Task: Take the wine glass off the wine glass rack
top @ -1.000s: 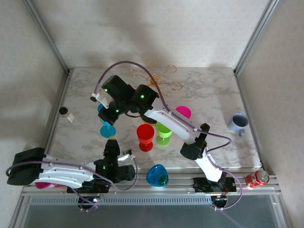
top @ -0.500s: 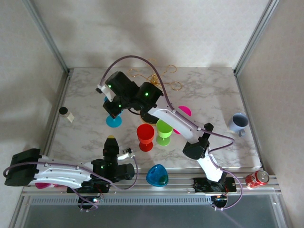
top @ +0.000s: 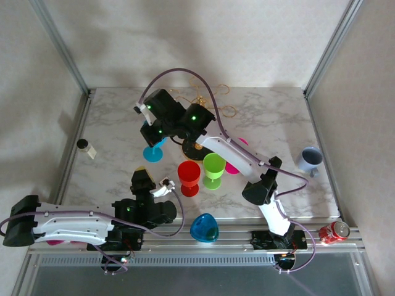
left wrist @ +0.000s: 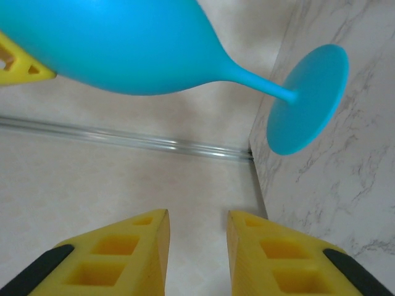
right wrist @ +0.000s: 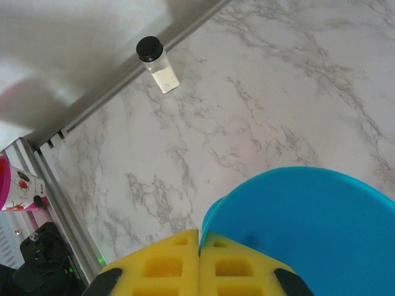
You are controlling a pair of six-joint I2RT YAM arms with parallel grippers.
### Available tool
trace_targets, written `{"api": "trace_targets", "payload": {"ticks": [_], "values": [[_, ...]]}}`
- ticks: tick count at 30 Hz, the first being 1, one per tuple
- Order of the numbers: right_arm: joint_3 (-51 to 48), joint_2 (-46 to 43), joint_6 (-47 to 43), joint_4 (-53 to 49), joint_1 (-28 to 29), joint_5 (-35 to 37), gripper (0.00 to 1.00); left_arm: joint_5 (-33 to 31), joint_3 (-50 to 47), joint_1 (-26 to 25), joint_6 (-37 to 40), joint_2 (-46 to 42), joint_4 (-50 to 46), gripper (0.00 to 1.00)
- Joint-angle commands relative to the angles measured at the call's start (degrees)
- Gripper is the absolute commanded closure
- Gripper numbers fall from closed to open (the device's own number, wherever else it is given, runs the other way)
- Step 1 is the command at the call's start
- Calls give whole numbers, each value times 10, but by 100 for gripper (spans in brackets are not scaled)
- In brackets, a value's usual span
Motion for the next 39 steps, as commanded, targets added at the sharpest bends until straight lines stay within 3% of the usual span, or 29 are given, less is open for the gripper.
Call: {"api": "trace_targets", "payload": {"ticks": [1, 8, 20, 30, 39], "values": [[-17, -36, 16, 30, -8, 11, 100, -28, 17, 7, -36, -10, -38, 70], [-35, -43, 18, 39, -10, 8, 100, -29, 10, 12, -26, -15, -36, 72], [-16, -12, 22, 25, -11, -12, 100, -57, -59, 8, 43, -16, -63, 85], [63, 43, 2, -23, 6, -1, 100, -46, -52, -39, 46, 31, -62, 87], [71, 65, -18, -36, 25, 42, 100, -45, -51, -58, 59, 64, -49, 88]]}}
